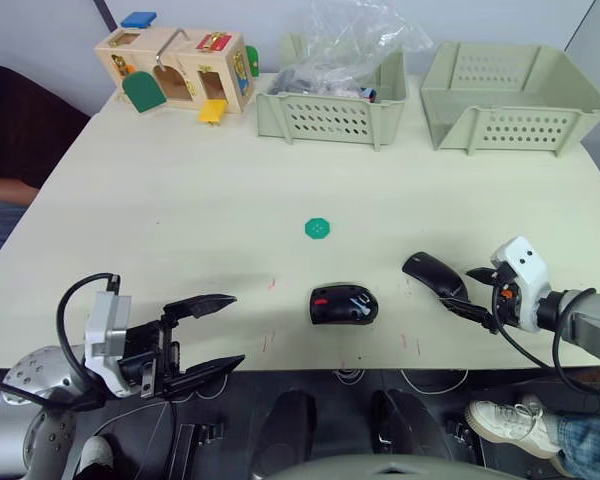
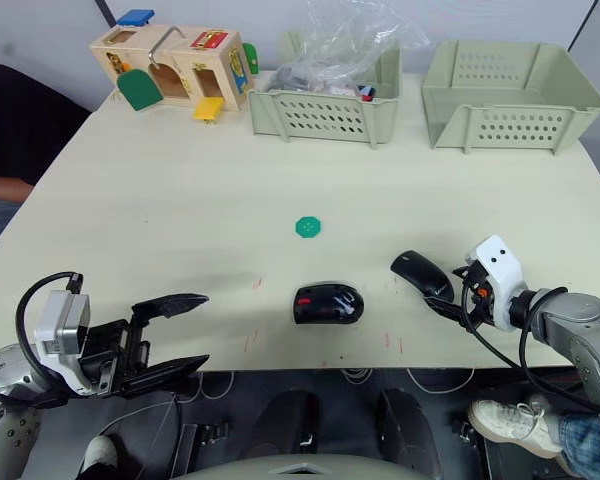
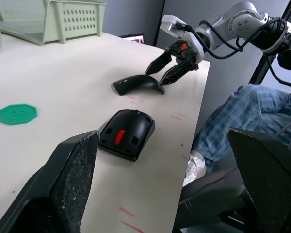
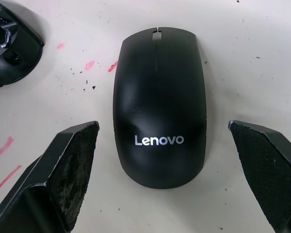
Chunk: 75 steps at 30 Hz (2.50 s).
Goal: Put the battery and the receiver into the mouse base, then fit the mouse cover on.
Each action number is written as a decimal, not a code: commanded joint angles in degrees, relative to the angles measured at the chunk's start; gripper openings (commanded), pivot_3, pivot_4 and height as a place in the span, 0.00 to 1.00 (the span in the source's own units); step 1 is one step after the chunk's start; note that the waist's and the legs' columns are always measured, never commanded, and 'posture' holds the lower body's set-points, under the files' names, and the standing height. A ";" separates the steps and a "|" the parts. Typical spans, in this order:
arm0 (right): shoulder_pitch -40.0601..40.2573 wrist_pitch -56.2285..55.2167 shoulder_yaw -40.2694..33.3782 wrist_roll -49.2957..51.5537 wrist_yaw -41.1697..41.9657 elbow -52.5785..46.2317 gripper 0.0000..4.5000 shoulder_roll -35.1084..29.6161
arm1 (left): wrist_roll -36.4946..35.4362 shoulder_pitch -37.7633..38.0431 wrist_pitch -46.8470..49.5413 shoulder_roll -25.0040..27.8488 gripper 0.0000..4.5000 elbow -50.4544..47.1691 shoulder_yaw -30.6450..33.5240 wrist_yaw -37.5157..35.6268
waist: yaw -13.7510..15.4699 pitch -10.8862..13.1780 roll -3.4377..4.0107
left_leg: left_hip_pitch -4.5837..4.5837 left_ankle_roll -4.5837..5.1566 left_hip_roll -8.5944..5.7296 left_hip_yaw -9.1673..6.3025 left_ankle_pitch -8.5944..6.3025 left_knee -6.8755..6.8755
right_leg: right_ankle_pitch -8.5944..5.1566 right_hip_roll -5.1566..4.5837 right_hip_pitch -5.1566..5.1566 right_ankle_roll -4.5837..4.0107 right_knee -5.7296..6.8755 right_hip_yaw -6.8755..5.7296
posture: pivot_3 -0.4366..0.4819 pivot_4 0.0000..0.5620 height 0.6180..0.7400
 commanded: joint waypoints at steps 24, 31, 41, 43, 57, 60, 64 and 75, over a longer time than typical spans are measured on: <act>-2.02 -1.32 2.00 -2.86 0.07 0.55 1.00 0.74 | 0.95 1.36 -2.79 -0.09 0.99 0.40 0.01 0.01 | -0.05 0.00 0.00 | -0.01 0.00 0.00 0.00 0.00 -0.01 | 0.00 0.00 -0.01 0.00 -0.01 0.00 | 0.48 0.27 1.00; -1.87 -1.71 2.09 -3.51 -0.16 0.42 1.00 0.75 | 1.19 1.18 -2.70 -0.21 0.99 0.38 -0.31 0.17 | -0.05 0.01 0.01 | -0.01 0.00 0.01 -0.01 0.00 -0.01 | -0.01 -0.01 -0.02 0.00 -0.01 -0.01 | 0.48 0.27 1.00; -0.94 -1.70 1.63 -3.79 -0.06 -0.34 1.00 0.53 | 1.61 0.66 -2.79 -0.33 0.99 0.52 -1.17 0.43 | -0.05 0.01 0.01 | -0.01 0.00 0.01 -0.01 0.00 -0.02 | -0.01 -0.01 -0.02 0.00 -0.02 -0.01 | 0.48 0.27 1.00; -0.85 -1.66 1.55 -3.73 -0.05 -0.44 1.00 0.57 | 1.65 0.62 -2.88 -0.27 0.99 0.62 -1.29 0.42 | -0.06 0.01 0.01 | -0.01 0.00 0.01 0.00 0.00 -0.02 | -0.01 -0.01 -0.03 0.00 -0.02 -0.01 | 0.48 0.27 1.00; -0.70 -1.81 1.39 -3.64 -0.34 -0.59 0.83 0.85 | 2.29 -0.47 -2.99 -0.33 1.00 1.09 -2.29 0.68 | -0.06 0.01 0.01 | -0.02 0.00 0.01 0.00 0.00 -0.05 | -0.01 -0.02 -0.06 0.01 -0.02 -0.01 | 0.48 0.27 1.00; -0.63 -1.89 1.34 -3.66 -0.40 -0.72 0.83 0.86 | 2.36 -0.69 -3.03 -0.34 1.00 1.22 -2.48 0.72 | -0.06 0.02 0.01 | -0.03 0.00 0.01 0.00 0.00 -0.05 | -0.01 -0.02 -0.06 0.01 -0.02 -0.01 | 0.48 0.27 1.00; -0.64 -1.75 1.27 -3.53 -0.41 -0.92 0.83 0.81 | 2.29 -0.90 -2.85 -0.28 1.00 1.23 -2.64 0.77 | -0.06 0.02 0.01 | -0.03 0.00 0.01 0.01 0.00 -0.06 | -0.01 -0.02 -0.06 0.01 -0.03 -0.01 | 0.48 0.27 1.00; -0.88 -1.35 1.03 -3.22 -0.44 -1.43 0.71 0.72 | 2.35 -1.68 -2.34 -0.04 1.00 1.18 -3.26 1.23 | -0.06 0.02 0.01 | -0.03 0.00 0.01 0.01 0.00 -0.11 | -0.01 -0.02 -0.08 0.01 -0.04 -0.01 | 0.48 0.27 1.00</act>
